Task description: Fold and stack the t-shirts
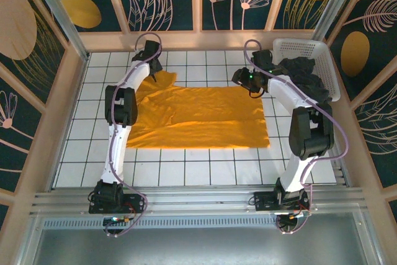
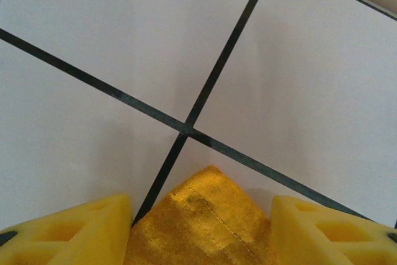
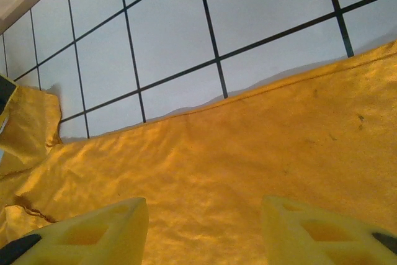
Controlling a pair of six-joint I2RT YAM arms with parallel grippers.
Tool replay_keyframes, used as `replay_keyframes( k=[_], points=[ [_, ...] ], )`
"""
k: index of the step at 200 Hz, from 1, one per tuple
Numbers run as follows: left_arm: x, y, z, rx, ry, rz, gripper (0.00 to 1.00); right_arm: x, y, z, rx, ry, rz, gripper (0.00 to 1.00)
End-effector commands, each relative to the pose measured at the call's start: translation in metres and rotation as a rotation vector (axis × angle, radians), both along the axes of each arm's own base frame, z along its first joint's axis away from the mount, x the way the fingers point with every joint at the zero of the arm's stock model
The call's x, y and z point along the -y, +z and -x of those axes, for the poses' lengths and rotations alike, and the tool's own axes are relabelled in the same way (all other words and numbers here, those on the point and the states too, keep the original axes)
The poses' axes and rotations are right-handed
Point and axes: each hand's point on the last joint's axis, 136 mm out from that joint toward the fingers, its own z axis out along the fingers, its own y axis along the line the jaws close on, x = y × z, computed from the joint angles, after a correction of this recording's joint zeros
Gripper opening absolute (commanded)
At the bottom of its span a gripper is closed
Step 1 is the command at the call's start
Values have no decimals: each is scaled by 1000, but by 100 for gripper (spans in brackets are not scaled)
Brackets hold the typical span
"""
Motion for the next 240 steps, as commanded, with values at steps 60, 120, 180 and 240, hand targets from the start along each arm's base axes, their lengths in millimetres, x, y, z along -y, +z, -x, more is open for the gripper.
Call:
replay_keyframes(
  k=[60,120,180,240],
  points=[
    [0,-61,39,-246,-6,-38,41,3,-10,5,-14,-31,23,51],
    [-2,-15,42,-191,25,-18,0,49,-51,-4,-120,-272,202,50],
    [5,46,35,-76,8,40,0,87,-80,-38,-152,-386,355,49],
    [17,77,36,-24,-26,114,0,105,-101,-50,-189,-371,420,50]
  ],
)
